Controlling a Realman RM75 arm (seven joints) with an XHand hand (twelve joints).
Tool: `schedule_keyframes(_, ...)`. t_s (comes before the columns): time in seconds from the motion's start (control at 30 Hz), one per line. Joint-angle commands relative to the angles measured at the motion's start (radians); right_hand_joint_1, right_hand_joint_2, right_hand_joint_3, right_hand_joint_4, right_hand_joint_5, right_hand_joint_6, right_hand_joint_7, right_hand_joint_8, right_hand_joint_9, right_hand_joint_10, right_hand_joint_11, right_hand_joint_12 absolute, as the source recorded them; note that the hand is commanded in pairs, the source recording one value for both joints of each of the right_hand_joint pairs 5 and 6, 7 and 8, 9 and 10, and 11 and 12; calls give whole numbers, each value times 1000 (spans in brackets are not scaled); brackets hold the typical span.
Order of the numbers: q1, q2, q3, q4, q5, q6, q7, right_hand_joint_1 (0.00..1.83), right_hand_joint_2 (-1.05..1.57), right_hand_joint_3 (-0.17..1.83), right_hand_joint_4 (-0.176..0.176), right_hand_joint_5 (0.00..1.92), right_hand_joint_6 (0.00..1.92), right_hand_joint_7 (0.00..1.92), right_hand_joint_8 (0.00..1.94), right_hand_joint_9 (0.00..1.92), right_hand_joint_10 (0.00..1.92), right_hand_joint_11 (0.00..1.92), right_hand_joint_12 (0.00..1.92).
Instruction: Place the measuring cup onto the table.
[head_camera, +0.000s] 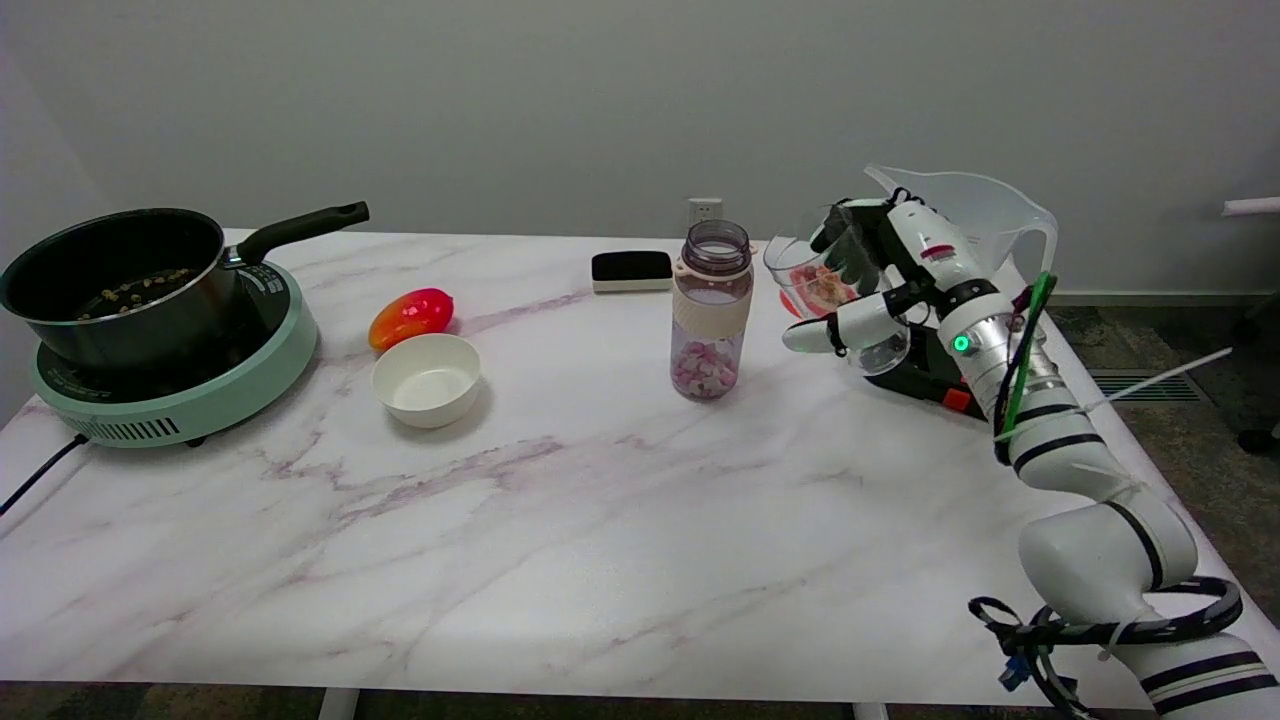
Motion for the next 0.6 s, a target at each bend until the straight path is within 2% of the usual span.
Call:
schedule_keyframes(0.03, -69, -75, -34, -216, 432, 417, -1, 1213, 1571, 295, 0, 1920, 1920, 1755, 1755, 1508, 1508, 1342, 1342)
schedule_keyframes(0.6, -2, -34, -256, -462, 695, 794, 0, 1215, 1571, 292, 0, 1920, 1920, 1761, 1761, 1515, 1515, 1346, 1346)
